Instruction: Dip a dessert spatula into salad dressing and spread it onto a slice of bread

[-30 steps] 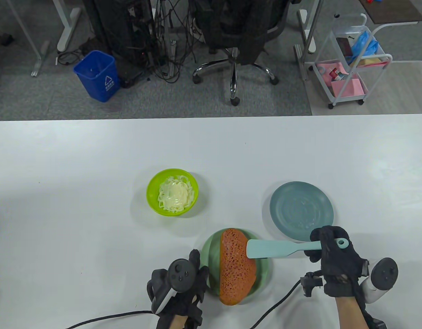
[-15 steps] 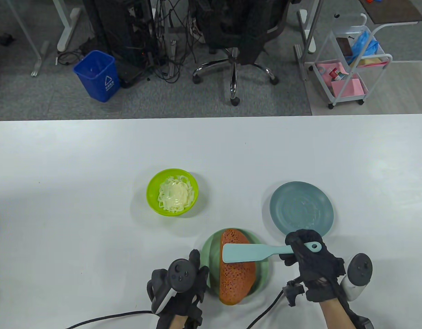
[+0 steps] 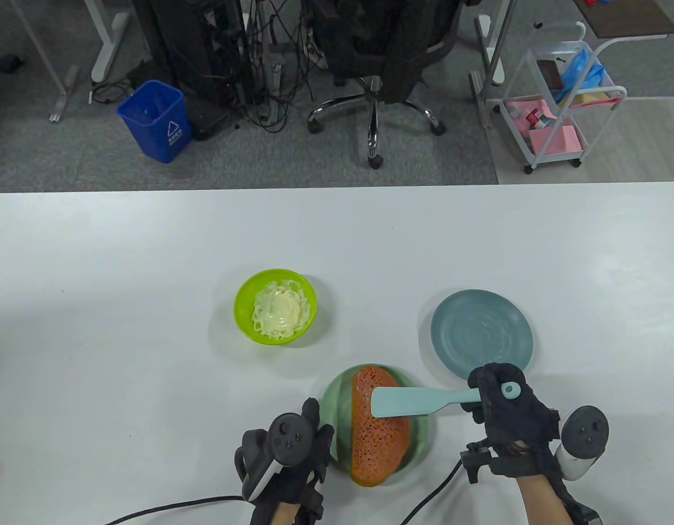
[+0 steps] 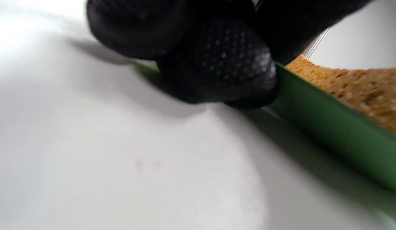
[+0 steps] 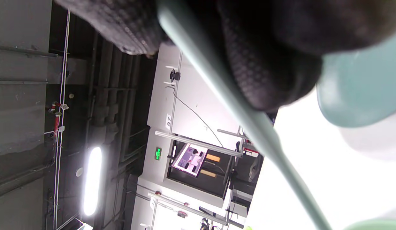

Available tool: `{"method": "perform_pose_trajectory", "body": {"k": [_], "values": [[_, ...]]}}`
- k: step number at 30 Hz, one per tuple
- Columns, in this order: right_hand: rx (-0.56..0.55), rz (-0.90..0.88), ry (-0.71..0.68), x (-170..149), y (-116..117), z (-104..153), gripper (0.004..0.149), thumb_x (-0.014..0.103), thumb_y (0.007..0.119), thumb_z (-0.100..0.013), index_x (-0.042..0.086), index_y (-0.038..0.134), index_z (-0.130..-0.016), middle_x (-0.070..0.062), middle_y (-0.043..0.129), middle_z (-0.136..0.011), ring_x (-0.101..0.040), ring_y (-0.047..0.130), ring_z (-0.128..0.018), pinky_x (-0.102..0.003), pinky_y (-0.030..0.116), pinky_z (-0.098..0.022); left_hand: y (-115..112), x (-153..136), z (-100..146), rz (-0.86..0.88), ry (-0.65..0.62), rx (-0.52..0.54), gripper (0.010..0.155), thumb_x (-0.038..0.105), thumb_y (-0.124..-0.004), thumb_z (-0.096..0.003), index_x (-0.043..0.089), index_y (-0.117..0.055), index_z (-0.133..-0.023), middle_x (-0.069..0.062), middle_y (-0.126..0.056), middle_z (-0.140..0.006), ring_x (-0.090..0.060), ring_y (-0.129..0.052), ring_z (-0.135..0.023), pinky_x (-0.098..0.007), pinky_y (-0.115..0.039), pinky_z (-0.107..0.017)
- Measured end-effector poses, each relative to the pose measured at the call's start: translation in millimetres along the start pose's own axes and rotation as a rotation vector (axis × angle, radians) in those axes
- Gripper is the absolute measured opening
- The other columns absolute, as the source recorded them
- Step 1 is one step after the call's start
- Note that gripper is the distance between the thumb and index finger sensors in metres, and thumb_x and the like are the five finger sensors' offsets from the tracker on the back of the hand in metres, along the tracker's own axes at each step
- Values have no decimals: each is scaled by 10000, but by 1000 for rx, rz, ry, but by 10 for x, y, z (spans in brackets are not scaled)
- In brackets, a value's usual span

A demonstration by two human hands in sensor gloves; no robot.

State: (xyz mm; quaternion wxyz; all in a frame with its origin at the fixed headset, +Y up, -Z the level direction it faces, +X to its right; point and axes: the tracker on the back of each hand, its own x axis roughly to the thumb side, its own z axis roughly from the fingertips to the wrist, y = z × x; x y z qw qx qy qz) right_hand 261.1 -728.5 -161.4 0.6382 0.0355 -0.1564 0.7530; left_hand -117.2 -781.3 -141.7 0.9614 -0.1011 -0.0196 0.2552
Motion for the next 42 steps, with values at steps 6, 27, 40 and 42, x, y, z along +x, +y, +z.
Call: {"method": "perform_pose_trajectory", "body": {"k": [6, 27, 40, 42], "values": [[-23, -13, -2, 27, -120, -10, 345, 350, 770, -572, 84, 720, -787, -209, 814, -710, -405, 1005, -336, -404, 875, -177, -2, -4, 3, 7, 2, -4, 611, 433, -825, -578, 77, -674, -1051, 85, -1020, -563, -68, -1075, -289, -249, -938, -243], [-137, -107, 4, -74, -295, 37, 353, 393, 795, -565, 115, 745, -777, -196, 838, -681, -400, 1036, -291, -376, 921, -142, 2, -33, 5, 26, 6, -20, 611, 455, -819, -582, 81, -686, -1046, 93, -1015, -582, -60, -1072, -310, -258, -934, -261], [40, -107, 13, -10, 139, 114, 387, 343, 930, -527, 121, 750, -789, -202, 841, -705, -396, 1061, -327, -367, 954, -171, 5, -38, 1, 30, 7, -24, 606, 446, -817, -584, 78, -686, -1047, 90, -1015, -585, -63, -1072, -312, -259, -935, -265], [54, -63, 16, 4, 171, 124, 370, 336, 905, -541, 122, 740, -794, -206, 834, -713, -390, 1064, -347, -371, 955, -185, 5, -38, 1, 30, 7, -24, 604, 443, -817, -584, 78, -687, -1046, 90, -1015, -584, -62, -1072, -312, -258, -936, -264]]}}
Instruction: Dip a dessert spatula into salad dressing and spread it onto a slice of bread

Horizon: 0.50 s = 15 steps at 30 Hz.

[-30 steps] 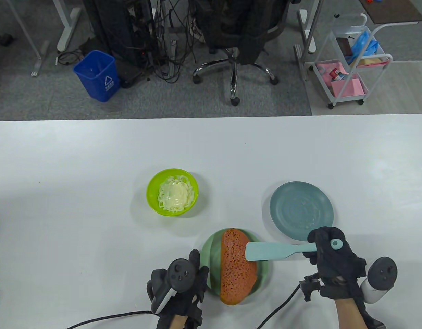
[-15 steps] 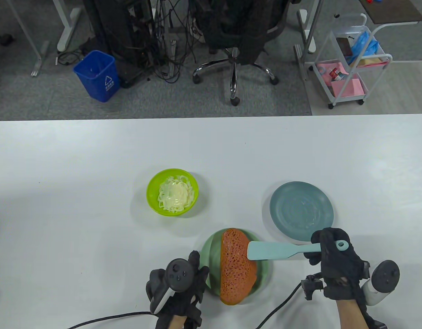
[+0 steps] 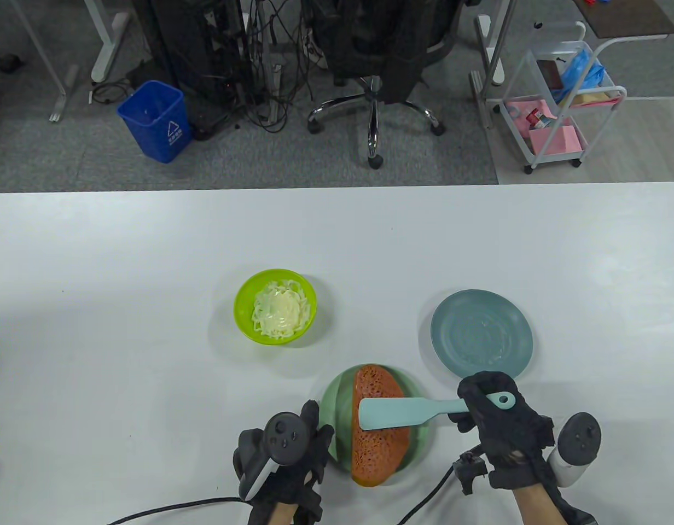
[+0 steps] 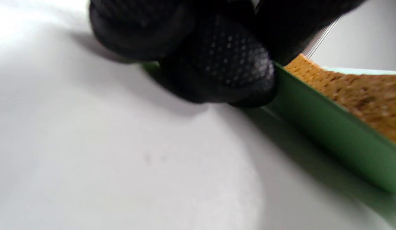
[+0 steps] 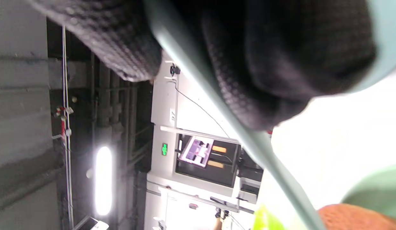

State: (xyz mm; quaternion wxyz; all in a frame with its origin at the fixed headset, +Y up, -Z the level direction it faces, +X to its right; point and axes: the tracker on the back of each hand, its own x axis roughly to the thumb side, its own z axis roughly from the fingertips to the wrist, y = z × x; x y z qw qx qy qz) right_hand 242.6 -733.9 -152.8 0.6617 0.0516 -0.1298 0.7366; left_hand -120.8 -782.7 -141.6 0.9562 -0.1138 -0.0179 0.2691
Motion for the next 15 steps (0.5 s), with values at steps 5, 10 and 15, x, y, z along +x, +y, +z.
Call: {"method": "perform_pose_trajectory", "body": {"k": [5, 10, 15], "values": [[-17, 26, -2, 50, -21, 1, 352, 318, 870, -557, 102, 728, -796, -220, 826, -716, -415, 1043, -355, -401, 929, -192, 1, -4, -2, 4, 0, -3, 599, 439, -816, -585, 79, -688, -1046, 88, -1014, -585, -64, -1072, -313, -257, -937, -265], [-48, 99, -39, 111, -91, -18, 350, 306, 878, -554, 89, 735, -789, -222, 833, -707, -404, 1047, -344, -399, 924, -185, 1, -4, -2, 5, 0, -3, 598, 440, -815, -584, 82, -688, -1045, 90, -1015, -584, -62, -1072, -313, -255, -937, -265], [-71, 106, -39, 136, -199, -31, 350, 296, 885, -553, 79, 740, -785, -225, 840, -702, -406, 1046, -335, -399, 922, -178, 1, -4, -2, 5, 0, -3, 595, 439, -817, -585, 83, -689, -1044, 91, -1016, -583, -61, -1073, -313, -255, -938, -265]]}}
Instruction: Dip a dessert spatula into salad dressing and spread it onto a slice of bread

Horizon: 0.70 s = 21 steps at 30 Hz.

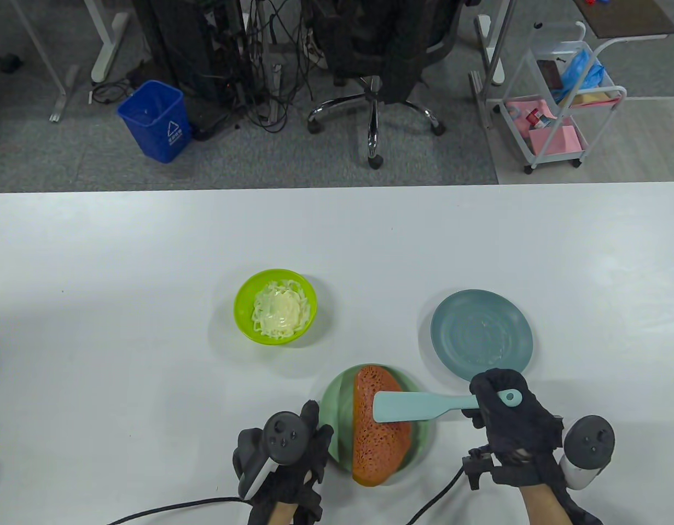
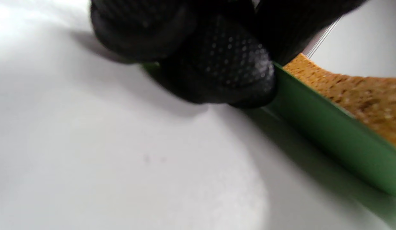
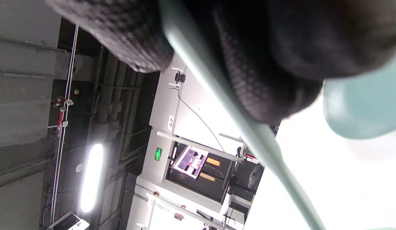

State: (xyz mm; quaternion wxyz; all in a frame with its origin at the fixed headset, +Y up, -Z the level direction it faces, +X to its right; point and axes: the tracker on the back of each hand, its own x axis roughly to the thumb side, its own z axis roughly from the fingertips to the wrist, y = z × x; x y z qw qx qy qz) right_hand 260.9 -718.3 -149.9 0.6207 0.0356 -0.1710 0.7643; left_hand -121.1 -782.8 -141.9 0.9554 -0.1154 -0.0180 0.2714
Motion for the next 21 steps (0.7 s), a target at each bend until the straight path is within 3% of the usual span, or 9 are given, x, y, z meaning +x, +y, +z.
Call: {"method": "perform_pose_trajectory", "body": {"k": [11, 21], "values": [[-51, -32, 63, -60, -271, -45, 344, 296, 880, -553, 74, 745, -780, -224, 849, -689, -411, 1041, -312, -393, 921, -163, 1, 0, -2, 2, 0, -1, 598, 441, -816, -584, 82, -687, -1045, 91, -1015, -585, -62, -1073, -313, -254, -938, -267], [-52, -53, 70, -113, -254, -35, 352, 334, 868, -555, 95, 744, -782, -212, 851, -688, -393, 1052, -306, -372, 934, -158, 1, -1, -2, 2, 0, -1, 598, 442, -815, -584, 81, -690, -1045, 91, -1015, -586, -61, -1072, -313, -254, -938, -266]]}}
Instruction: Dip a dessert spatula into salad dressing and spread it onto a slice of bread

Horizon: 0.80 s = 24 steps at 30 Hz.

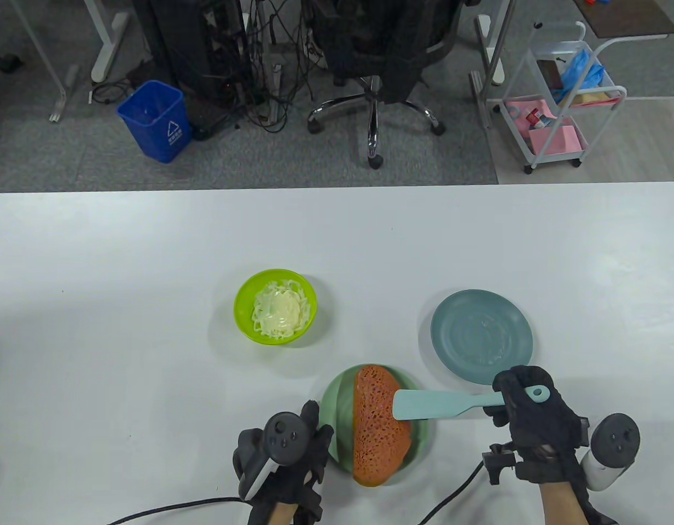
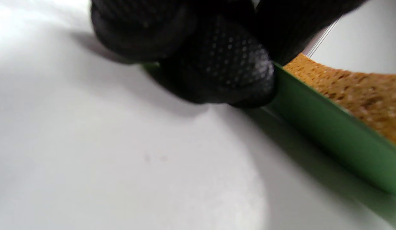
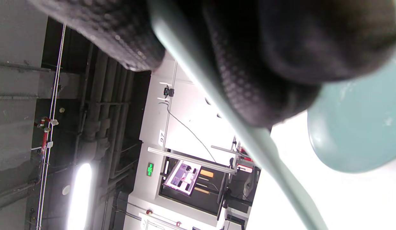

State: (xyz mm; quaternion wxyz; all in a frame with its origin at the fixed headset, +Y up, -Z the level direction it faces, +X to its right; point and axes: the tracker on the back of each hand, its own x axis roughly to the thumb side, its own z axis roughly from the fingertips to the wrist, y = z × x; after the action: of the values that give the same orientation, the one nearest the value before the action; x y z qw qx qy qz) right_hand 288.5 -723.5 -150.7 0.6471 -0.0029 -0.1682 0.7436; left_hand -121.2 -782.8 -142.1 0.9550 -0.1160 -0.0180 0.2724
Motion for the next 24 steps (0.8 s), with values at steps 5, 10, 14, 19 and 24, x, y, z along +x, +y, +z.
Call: {"method": "perform_pose_trajectory", "body": {"k": [5, 10, 14, 19, 24], "values": [[16, -122, 28, -71, 19, 4, 357, 381, 841, -559, 117, 748, -781, -207, 850, -690, -392, 1055, -297, -359, 942, -152, 5, -3, -3, -7, -1, 5, 596, 443, -814, -585, 83, -691, -1044, 91, -1015, -585, -61, -1073, -312, -253, -938, -266], [61, -227, 20, -16, 159, 59, 361, 384, 860, -552, 119, 756, -775, -206, 856, -684, -384, 1062, -292, -355, 947, -145, -1, 0, -2, -6, -1, 4, 597, 442, -815, -585, 82, -691, -1044, 89, -1015, -585, -62, -1073, -313, -254, -938, -266], [108, -213, 19, 18, 284, 113, 359, 380, 853, -553, 118, 754, -777, -210, 852, -688, -389, 1061, -295, -355, 949, -147, -1, 0, -2, -6, -1, 4, 596, 440, -816, -585, 81, -692, -1044, 90, -1016, -585, -62, -1073, -313, -254, -938, -266], [124, -123, 5, 19, 428, 166, 365, 379, 832, -557, 110, 742, -788, -217, 840, -703, -403, 1057, -313, -362, 952, -162, -3, 0, -3, -6, -1, 5, 598, 440, -816, -584, 80, -691, -1044, 90, -1016, -584, -61, -1073, -312, -253, -938, -266], [114, -55, -12, 37, 488, 197, 360, 369, 822, -561, 101, 739, -787, -232, 842, -703, -403, 1059, -319, -375, 945, -166, -4, -2, -1, -5, 0, 5, 595, 440, -815, -585, 83, -692, -1044, 90, -1016, -585, -61, -1073, -313, -253, -939, -265]]}}
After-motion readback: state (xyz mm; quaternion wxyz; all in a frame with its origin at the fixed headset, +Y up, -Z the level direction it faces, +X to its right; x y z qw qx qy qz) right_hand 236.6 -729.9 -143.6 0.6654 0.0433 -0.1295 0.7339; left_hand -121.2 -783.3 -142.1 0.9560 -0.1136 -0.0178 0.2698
